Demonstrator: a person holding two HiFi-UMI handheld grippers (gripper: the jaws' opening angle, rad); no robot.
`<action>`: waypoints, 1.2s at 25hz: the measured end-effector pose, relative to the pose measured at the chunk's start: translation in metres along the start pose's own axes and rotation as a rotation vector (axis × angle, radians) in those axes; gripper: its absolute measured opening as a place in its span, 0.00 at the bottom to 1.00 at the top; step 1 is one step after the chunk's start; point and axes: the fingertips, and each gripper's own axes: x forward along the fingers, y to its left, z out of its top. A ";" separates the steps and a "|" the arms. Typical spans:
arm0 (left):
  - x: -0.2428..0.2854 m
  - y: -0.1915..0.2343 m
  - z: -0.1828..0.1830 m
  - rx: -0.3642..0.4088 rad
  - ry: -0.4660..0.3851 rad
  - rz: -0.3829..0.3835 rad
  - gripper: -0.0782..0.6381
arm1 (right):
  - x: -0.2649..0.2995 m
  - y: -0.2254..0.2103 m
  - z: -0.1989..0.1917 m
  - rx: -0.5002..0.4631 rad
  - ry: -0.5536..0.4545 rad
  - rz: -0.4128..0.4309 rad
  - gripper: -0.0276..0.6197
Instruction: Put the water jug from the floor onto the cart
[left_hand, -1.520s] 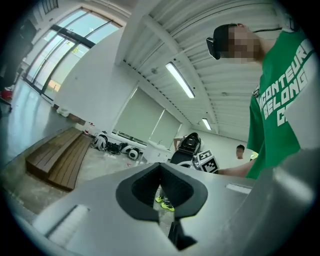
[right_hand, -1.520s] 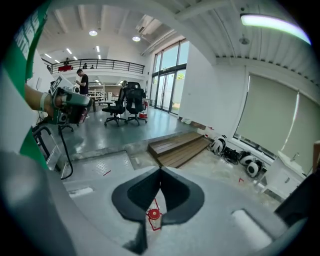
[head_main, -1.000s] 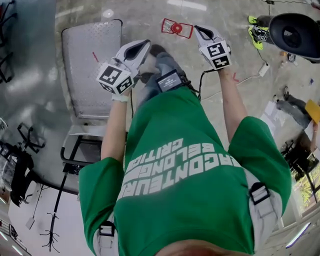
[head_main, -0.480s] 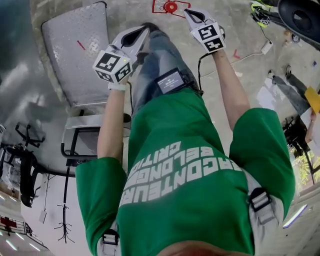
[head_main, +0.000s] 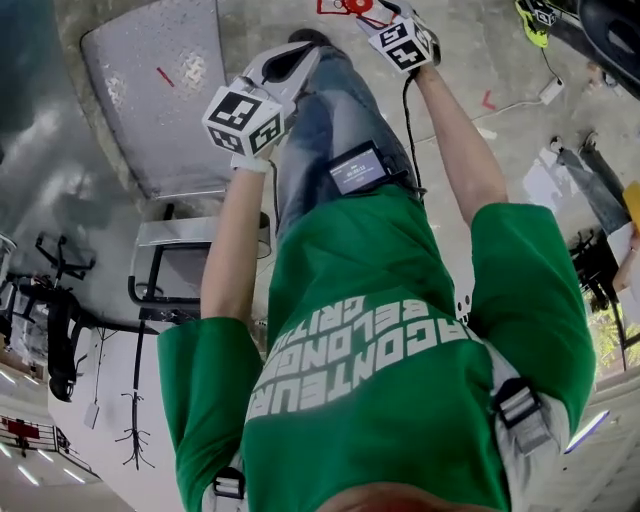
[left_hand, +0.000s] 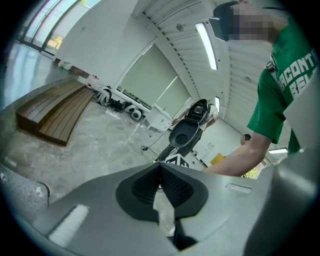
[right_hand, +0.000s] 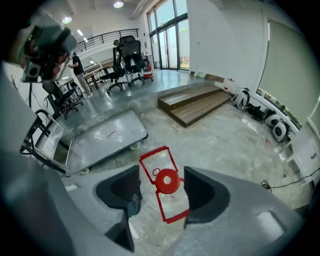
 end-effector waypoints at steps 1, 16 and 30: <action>0.002 0.001 -0.003 0.000 0.007 -0.004 0.13 | 0.013 0.000 -0.006 -0.010 0.023 0.004 0.47; 0.000 0.016 -0.023 -0.042 0.023 0.008 0.13 | 0.106 -0.010 -0.050 -0.074 0.215 -0.002 0.52; -0.013 0.028 -0.036 -0.093 0.000 0.044 0.13 | 0.124 -0.004 -0.050 -0.045 0.244 -0.005 0.51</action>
